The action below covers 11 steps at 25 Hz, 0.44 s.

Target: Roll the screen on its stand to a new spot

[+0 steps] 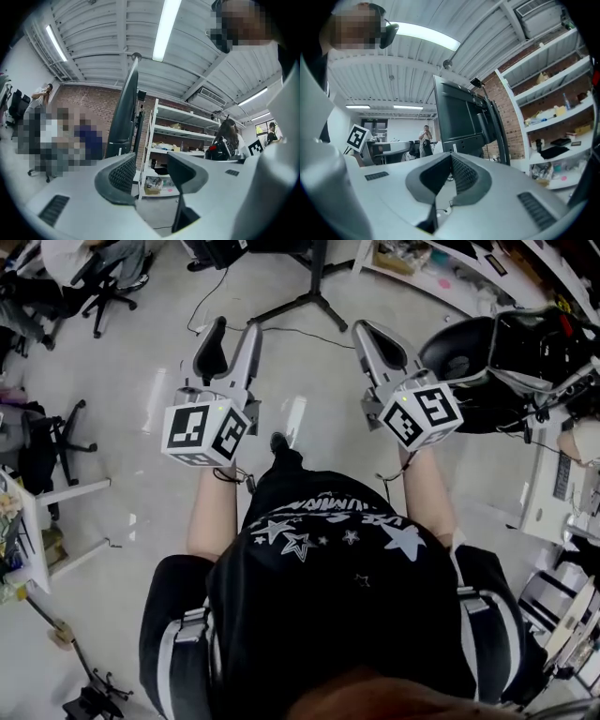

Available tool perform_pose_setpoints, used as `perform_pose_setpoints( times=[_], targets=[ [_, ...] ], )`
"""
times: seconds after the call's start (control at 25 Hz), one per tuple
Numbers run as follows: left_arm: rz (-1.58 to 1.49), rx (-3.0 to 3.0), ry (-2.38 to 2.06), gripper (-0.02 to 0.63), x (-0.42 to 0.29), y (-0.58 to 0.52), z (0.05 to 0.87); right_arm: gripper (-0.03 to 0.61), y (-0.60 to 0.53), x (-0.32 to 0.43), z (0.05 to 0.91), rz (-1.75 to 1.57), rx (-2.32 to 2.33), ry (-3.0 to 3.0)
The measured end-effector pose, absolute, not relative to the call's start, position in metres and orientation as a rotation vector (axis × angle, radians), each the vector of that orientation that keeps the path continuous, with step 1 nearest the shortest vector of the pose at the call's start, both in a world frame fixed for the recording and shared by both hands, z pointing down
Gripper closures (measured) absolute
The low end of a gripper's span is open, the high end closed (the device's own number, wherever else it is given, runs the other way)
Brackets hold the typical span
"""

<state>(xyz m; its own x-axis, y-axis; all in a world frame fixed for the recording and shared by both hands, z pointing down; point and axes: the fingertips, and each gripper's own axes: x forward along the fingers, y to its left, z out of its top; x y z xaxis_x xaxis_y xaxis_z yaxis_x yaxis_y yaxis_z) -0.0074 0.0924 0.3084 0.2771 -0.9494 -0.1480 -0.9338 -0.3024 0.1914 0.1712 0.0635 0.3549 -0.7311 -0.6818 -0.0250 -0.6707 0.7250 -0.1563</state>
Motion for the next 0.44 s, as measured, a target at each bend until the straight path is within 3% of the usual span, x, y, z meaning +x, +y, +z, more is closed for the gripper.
perform_pose_setpoints(
  times=[0.44],
  targets=[
    [-0.285,2.451,-1.796,0.488,0.057,0.168,0.320,0.572,0.128,0.227,0.361,-0.254,-1.108,2.824]
  ],
)
